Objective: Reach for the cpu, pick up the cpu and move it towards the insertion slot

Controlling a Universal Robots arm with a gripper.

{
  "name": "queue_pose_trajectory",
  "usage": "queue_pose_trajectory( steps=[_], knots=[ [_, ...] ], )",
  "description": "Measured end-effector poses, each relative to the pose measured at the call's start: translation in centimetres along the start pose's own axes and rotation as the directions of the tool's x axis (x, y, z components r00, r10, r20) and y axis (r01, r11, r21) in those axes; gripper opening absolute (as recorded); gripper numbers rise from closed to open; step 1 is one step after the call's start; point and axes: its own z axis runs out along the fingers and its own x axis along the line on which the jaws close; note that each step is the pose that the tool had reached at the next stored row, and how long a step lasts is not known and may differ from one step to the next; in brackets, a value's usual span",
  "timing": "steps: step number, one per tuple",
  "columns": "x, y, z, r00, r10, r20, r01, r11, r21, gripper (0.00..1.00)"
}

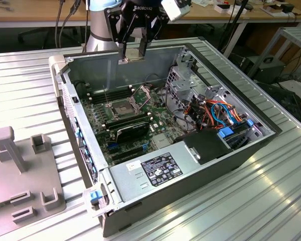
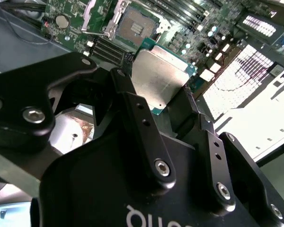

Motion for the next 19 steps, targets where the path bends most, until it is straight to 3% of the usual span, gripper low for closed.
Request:
queue_pose_trajectory(
  steps=[6, 15, 19],
  knots=[
    [-0.39, 0.17, 0.41, 0.9997, 0.026, 0.0001, -0.026, 0.9997, -0.0003, 0.55],
    [-0.41, 1.46, 1.11, 0.9992, 0.04, 0.0002, -0.04, 0.9992, -0.0005, 0.55],
    [-0.41, 1.46, 1.12, 0.9992, 0.04, 0.0003, -0.04, 0.9992, -0.0006, 0.55]
  ],
)
